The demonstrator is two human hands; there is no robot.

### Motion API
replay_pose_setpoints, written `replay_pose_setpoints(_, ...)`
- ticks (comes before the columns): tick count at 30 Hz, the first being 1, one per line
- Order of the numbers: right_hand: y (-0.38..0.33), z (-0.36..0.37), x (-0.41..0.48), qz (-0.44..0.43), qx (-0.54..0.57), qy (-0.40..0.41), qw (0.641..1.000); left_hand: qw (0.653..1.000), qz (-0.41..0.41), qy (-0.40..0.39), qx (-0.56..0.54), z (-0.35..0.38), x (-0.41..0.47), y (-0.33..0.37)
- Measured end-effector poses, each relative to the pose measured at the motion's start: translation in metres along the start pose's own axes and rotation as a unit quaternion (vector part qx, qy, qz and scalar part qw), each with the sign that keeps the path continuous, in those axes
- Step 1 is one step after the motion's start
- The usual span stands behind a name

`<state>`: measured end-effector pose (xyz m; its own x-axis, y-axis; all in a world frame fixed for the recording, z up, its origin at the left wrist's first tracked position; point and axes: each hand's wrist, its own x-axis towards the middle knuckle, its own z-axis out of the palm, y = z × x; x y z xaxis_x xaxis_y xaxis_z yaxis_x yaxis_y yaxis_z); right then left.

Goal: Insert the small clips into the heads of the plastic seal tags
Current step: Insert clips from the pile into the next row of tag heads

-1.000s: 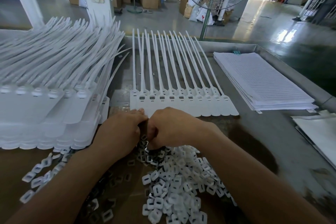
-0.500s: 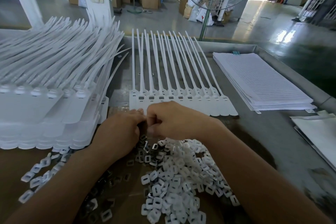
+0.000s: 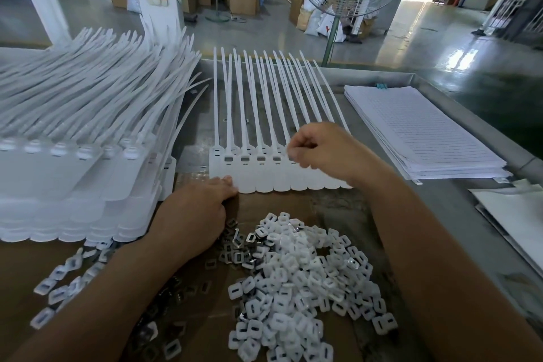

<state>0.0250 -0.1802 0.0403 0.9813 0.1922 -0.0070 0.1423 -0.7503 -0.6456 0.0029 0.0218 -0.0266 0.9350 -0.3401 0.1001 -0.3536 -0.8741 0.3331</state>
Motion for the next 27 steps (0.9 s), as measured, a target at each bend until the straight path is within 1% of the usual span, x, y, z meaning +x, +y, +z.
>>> replay_pose_setpoints(3,0.022,-0.007,0.007,0.041,0.022,0.066,0.997,1.000,-0.002,0.002,-0.006,0.000,0.000,0.000)
replay_pose_setpoints(7,0.048,-0.010,0.014,0.095,0.065,0.119,0.986,1.000,0.000,0.007,-0.004,0.001,0.000,0.000)
replay_pose_setpoints(10,0.059,-0.010,0.017,0.112,0.073,0.150,0.979,1.000,0.001,0.014,-0.005,0.001,0.000,-0.001)
replay_pose_setpoints(13,0.066,-0.008,0.019,0.111,0.084,0.185,0.973,1.000,0.000,0.012,-0.004,0.001,0.000,-0.001)
replay_pose_setpoints(16,0.073,-0.004,0.021,0.119,0.082,0.193,0.970,1.000,-0.003,0.010,-0.004,0.001,0.000,-0.001)
replay_pose_setpoints(19,0.080,-0.001,0.023,0.129,0.046,0.190,0.972,1.000,0.000,0.010,-0.001,0.001,0.001,-0.001)
replay_pose_setpoints(21,0.083,0.001,0.026,0.128,0.046,0.193,0.972,1.000,0.003,0.011,0.002,0.001,0.001,-0.001)
replay_pose_setpoints(27,0.088,0.006,0.033,0.136,0.034,0.166,0.976,1.000,0.004,0.015,0.002,0.001,0.000,0.000)
